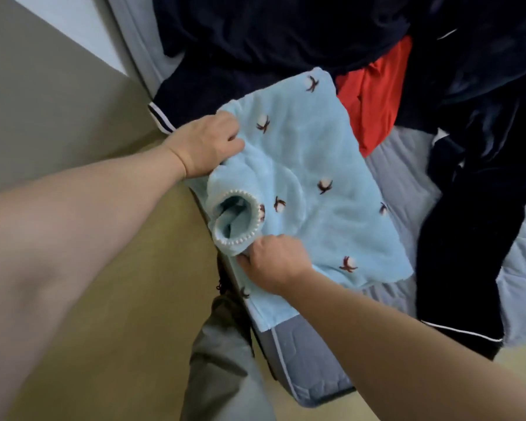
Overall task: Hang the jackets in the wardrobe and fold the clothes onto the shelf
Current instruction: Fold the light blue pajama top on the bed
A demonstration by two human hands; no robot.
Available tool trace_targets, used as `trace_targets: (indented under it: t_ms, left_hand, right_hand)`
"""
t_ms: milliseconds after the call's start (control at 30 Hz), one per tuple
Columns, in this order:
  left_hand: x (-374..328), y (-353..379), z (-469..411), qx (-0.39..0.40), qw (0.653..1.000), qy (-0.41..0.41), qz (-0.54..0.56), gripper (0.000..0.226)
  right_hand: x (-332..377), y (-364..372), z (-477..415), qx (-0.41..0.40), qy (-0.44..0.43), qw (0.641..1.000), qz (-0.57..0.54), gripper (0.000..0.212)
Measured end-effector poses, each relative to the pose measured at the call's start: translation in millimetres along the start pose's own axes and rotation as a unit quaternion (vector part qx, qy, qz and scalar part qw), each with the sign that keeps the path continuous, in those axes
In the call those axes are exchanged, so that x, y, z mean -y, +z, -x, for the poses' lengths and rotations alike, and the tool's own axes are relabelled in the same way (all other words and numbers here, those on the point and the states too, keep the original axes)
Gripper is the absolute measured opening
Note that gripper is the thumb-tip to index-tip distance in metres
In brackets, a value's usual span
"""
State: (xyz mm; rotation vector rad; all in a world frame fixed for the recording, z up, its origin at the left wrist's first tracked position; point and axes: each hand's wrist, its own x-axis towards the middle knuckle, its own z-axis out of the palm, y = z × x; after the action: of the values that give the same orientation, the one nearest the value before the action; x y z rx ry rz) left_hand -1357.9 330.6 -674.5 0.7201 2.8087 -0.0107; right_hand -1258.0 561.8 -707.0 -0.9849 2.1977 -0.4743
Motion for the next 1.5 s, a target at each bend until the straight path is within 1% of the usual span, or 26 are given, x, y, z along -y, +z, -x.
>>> trace_targets:
  t_ms: [67, 133, 200, 267, 333, 400, 433, 467, 533, 567, 600, 633, 700, 767, 833, 900, 967, 1067, 1133, 1200, 1267, 1300, 1333, 1367, 1400, 1500]
  left_hand:
    - [2, 18, 26, 0.014, 1.0, 0.016, -0.015, 0.008]
    - [1, 36, 43, 0.038, 0.999, 0.019, -0.027, 0.013]
    - [-2, 54, 57, 0.052, 0.998, -0.021, -0.032, 0.018]
    - [-6, 70, 70, 0.125, 0.989, -0.064, -0.043, 0.03]
    - [-14, 78, 79, 0.189, 0.975, -0.102, -0.058, 0.046]
    - [-26, 81, 86, 0.175, 0.97, -0.168, -0.018, 0.059]
    - [-33, 82, 88, 0.149, 0.961, -0.23, 0.03, 0.063]
    - [-40, 85, 90, 0.119, 0.939, -0.309, 0.095, 0.061]
    - [-51, 87, 90, 0.058, 0.845, -0.47, 0.248, 0.042]
    - [-54, 89, 88, 0.036, 0.79, -0.526, 0.313, 0.036]
    - [-57, 90, 86, 0.031, 0.751, -0.556, 0.356, 0.036]
    - [-59, 92, 84, 0.035, 0.732, -0.565, 0.38, 0.04]
    - [-61, 93, 81, 0.042, 0.734, -0.563, 0.378, 0.045]
    - [-62, 92, 75, 0.037, 0.755, -0.563, 0.334, 0.044]
    - [-61, 88, 66, 0.021, 0.794, -0.546, 0.267, 0.043]
    - [-57, 80, 49, 0.009, 0.832, -0.508, 0.223, 0.046]
    - [-51, 71, 27, 0.007, 0.85, -0.481, 0.215, 0.051]
    - [-45, 54, -9, -0.006, 0.851, -0.471, 0.234, 0.057]
    - [-39, 41, -33, -0.011, 0.857, -0.456, 0.241, 0.062]
    - [-35, 32, -56, -0.01, 0.862, -0.439, 0.252, 0.063]
    - [-32, 26, -80, -0.005, 0.864, -0.425, 0.271, 0.056]
    - [-31, 25, -91, 0.004, 0.862, -0.423, 0.28, 0.052]
    - [-29, 23, -101, 0.015, 0.859, -0.424, 0.286, 0.049]
    - [-28, 21, -110, 0.023, 0.855, -0.429, 0.291, 0.045]
    - [-26, 19, -116, 0.026, 0.851, -0.435, 0.293, 0.039]
    - [-22, 16, -129, 0.035, 0.85, -0.442, 0.284, 0.028]
  right_hand:
    - [12, 15, -6, 0.039, -0.005, 0.999, 0.021, 0.026]
    - [24, 28, -9, 0.075, -0.008, 0.996, 0.038, 0.025]
    - [33, 39, -11, 0.097, 0.009, 0.994, 0.04, 0.031]
    - [38, 45, -10, 0.122, 0.043, 0.991, 0.037, 0.036]
    - [36, 47, -7, 0.163, 0.07, 0.983, 0.054, 0.051]
    - [35, 50, -3, 0.197, 0.081, 0.974, 0.079, 0.066]
    - [34, 51, 0, 0.206, 0.083, 0.971, 0.087, 0.071]
    - [34, 52, 2, 0.212, 0.084, 0.969, 0.089, 0.075]
    - [35, 51, 5, 0.213, 0.089, 0.97, 0.079, 0.075]
    - [35, 51, 5, 0.208, 0.092, 0.971, 0.069, 0.07]
    - [34, 50, 5, 0.199, 0.097, 0.973, 0.057, 0.064]
    - [34, 49, 5, 0.189, 0.109, 0.975, 0.043, 0.058]
    - [30, 46, 3, 0.164, 0.145, 0.976, 0.016, 0.05]
    - [22, 40, 1, 0.133, 0.182, 0.974, -0.008, 0.044]
    - [11, 31, 1, 0.081, 0.23, 0.969, -0.043, 0.031]
    - [0, 21, 4, -0.014, 0.3, 0.948, -0.103, 0.017]
    - [-9, 10, 12, -0.14, 0.386, 0.893, -0.185, 0.01]
    - [-25, -1, 29, -0.297, 0.529, 0.765, -0.217, 0.023]
    - [-38, -1, 43, -0.317, 0.65, 0.651, -0.232, 0.042]
    - [-49, 6, 54, -0.291, 0.736, 0.519, -0.322, 0.061]
    - [-53, 16, 61, -0.291, 0.729, 0.373, -0.494, 0.078]
    - [-53, 22, 65, -0.307, 0.688, 0.306, -0.583, 0.078]
    - [-54, 26, 68, -0.313, 0.641, 0.261, -0.651, 0.068]
    - [-53, 28, 71, -0.314, 0.602, 0.24, -0.694, 0.057]
    - [-53, 30, 72, -0.313, 0.575, 0.236, -0.718, 0.05]
    - [-62, 34, 74, -0.297, 0.567, 0.282, -0.714, 0.052]
